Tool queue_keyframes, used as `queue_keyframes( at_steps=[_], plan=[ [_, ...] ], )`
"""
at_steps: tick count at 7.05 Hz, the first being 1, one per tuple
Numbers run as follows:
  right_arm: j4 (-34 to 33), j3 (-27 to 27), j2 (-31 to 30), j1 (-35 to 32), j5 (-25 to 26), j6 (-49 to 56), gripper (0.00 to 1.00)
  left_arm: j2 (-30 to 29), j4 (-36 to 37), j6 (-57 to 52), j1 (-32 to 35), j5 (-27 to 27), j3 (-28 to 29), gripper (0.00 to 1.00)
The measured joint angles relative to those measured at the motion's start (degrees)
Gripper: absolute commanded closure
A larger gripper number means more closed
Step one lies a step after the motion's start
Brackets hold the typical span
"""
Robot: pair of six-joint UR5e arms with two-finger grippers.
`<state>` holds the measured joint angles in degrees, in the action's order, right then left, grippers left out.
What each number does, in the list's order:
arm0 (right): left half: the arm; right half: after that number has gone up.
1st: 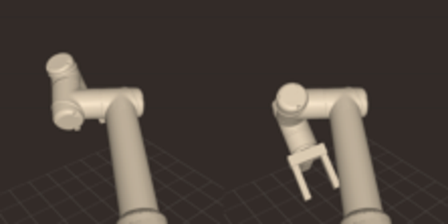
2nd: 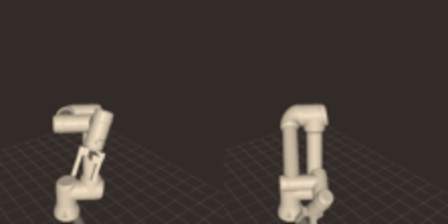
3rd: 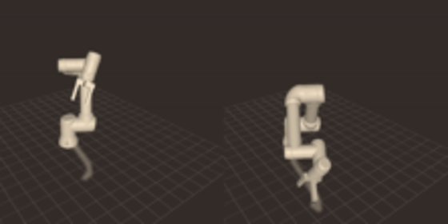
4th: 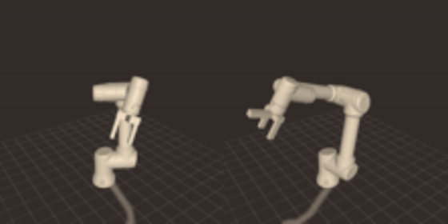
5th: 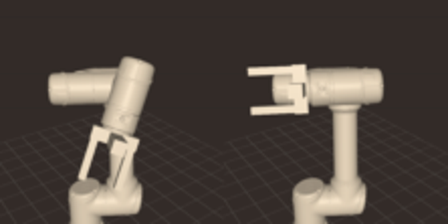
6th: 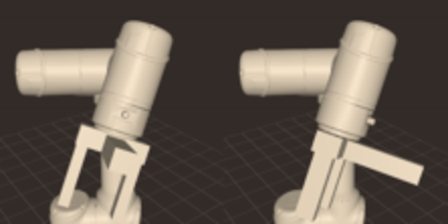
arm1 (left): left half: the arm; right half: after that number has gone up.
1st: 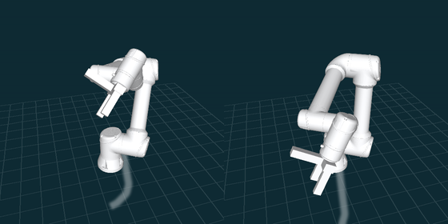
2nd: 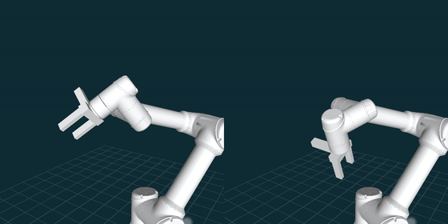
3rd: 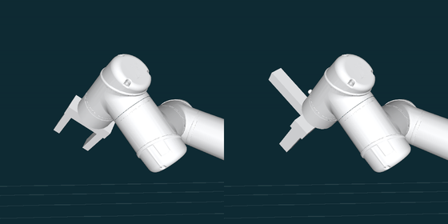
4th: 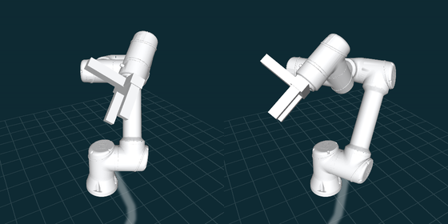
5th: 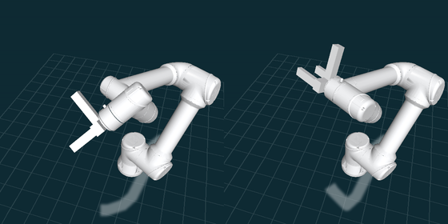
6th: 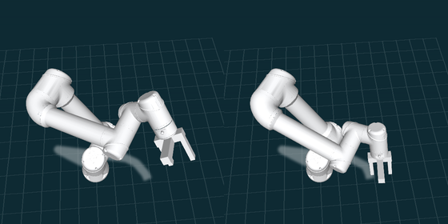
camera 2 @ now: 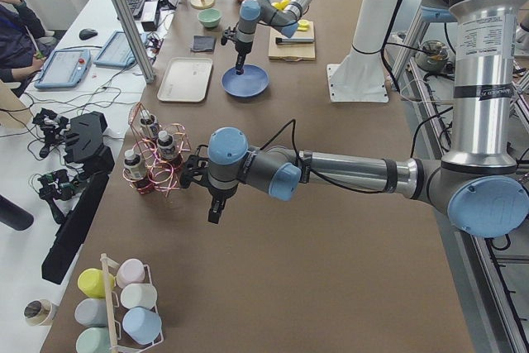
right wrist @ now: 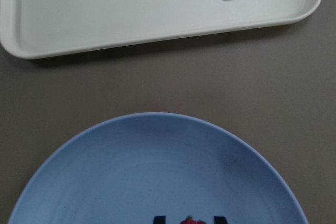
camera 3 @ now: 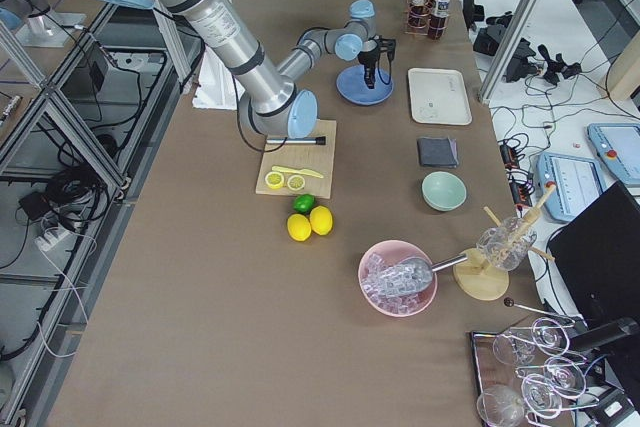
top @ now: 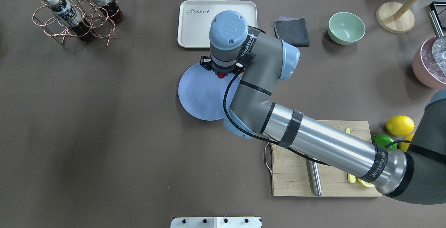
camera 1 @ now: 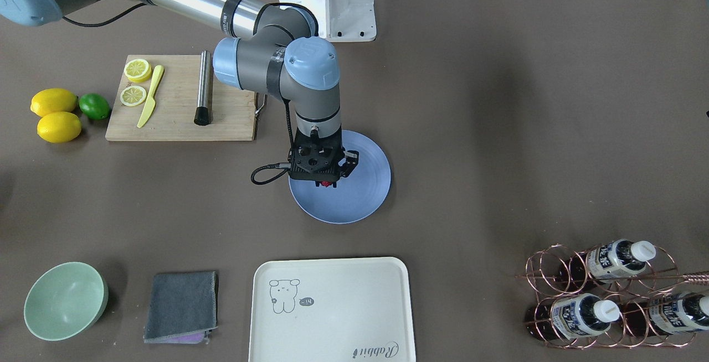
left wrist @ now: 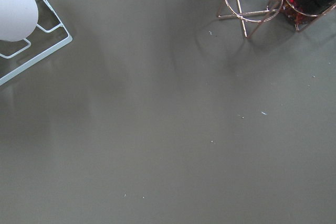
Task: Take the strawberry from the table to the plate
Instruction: 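Carry the strawberry with the right gripper over the blue plate, then lower the strawberry onto the blue plate and open the right gripper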
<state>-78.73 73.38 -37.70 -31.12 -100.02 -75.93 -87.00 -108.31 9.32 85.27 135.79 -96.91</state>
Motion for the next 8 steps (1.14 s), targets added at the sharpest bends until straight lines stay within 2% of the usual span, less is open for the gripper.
queue_keyframes(
  at_steps=[3,4,5,8],
  plan=[
    [0.3,-0.2,-0.2,2.2,0.7,-1.6,1.00,0.1,-0.2,0.0,0.2,0.0,-0.1,0.02],
    [0.6,-0.2,-0.2,2.5,1.1,-1.6,0.39,0.1,-0.2,0.0,0.2,-0.1,-0.1,0.02],
    [1.2,-0.2,-0.5,2.6,1.6,-2.1,0.01,0.1,-0.3,0.0,0.2,-0.1,-0.1,0.02],
    [1.9,-0.1,-1.0,2.3,1.9,-2.8,0.00,0.2,-0.3,0.0,0.2,0.0,-0.1,0.02]
  ],
)
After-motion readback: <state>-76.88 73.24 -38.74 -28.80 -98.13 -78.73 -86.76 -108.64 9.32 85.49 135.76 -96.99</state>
